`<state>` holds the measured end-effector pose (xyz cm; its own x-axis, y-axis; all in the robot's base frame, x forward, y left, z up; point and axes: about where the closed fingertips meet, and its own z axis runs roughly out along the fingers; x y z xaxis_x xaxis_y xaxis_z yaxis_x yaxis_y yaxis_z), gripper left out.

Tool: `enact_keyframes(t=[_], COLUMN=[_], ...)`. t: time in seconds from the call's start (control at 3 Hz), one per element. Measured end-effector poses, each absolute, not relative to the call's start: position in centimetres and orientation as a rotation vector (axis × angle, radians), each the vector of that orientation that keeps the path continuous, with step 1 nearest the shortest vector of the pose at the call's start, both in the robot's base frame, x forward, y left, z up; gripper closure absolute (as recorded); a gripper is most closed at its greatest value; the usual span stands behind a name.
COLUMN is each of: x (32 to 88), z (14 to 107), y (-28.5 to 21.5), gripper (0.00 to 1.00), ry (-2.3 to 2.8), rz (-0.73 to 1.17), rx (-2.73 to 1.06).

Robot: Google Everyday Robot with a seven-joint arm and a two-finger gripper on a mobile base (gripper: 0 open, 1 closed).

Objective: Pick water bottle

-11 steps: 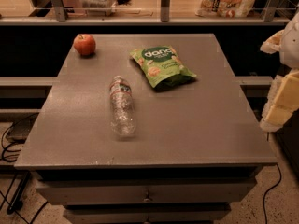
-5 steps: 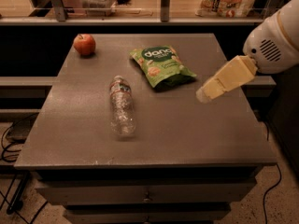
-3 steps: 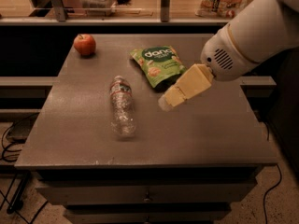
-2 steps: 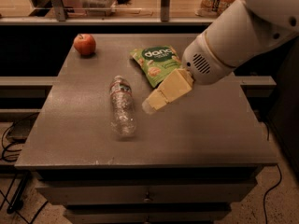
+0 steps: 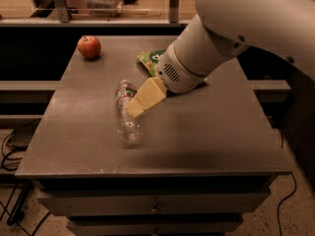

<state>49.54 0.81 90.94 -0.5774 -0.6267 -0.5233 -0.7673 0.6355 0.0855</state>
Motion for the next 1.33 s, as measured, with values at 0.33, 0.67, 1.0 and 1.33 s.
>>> enact_keyframes(t=[0.33,0.67,1.0,1.33], x=[50.4,52.1,53.4,53.7], z=[90.1,88.2,86.3,85.1], y=[2.0,3.3,4.7,6.4], gripper=[0.0,0.0,0.0,0.18], ry=[2.425,2.466,2.501,2.522], rz=[0.449,0.493,0.551,0.594], rx=[-1.056,-0.962,-0.884,-0.85])
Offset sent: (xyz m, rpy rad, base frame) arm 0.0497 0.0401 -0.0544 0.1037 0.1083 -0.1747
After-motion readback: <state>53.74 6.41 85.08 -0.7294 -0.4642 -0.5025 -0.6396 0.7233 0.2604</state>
